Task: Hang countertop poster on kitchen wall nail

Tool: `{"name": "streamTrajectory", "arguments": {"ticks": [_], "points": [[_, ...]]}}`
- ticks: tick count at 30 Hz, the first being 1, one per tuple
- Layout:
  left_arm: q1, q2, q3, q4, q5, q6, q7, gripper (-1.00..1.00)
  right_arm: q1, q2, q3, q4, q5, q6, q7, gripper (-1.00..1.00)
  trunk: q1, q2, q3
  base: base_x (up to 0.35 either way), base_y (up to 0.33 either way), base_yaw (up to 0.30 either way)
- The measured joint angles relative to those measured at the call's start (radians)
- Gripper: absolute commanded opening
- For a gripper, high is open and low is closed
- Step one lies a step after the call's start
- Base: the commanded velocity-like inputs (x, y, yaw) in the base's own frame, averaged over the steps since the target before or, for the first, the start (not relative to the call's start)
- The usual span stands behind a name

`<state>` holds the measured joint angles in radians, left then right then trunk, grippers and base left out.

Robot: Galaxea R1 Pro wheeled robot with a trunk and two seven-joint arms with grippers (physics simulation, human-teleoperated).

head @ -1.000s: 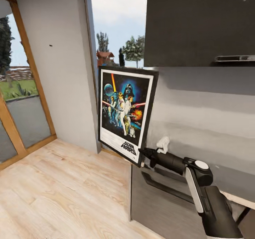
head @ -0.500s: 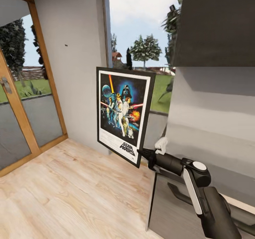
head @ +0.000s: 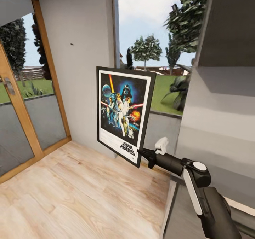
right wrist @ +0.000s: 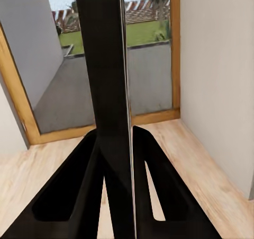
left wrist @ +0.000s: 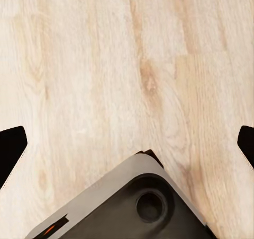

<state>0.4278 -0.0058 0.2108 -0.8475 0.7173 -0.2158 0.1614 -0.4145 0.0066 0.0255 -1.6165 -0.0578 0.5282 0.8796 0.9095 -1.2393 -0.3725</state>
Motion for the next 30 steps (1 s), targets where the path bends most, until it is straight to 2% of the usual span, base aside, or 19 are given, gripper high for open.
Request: {"name": "streamTrajectory", "arguments": {"ticks": [9, 20, 30], "points": [[0.0, 0.001, 0.0, 0.002, 0.0, 0.001, 0.0, 1.0, 0.001, -0.003, 0.002, 0.0, -0.004, -0.05, 0.008, -1.0, 0.0, 0.0, -0.004, 0.195, 0.301, 0.0], [0.0, 0.003, 0.0, 0.003, 0.0, 0.001, -0.001, 1.0, 0.001, -0.002, 0.001, 0.0, -0.003, -0.061, 0.007, -1.0, 0.0, 0.0, -0.019, 0.195, 0.295, 0.0], [0.0, 0.003, 0.0, 0.004, 0.0, 0.001, 0.0, 1.0, 0.001, -0.002, 0.004, 0.0, -0.002, -0.063, 0.002, -1.0, 0.0, 0.0, -0.02, 0.195, 0.286, 0.0]]}}
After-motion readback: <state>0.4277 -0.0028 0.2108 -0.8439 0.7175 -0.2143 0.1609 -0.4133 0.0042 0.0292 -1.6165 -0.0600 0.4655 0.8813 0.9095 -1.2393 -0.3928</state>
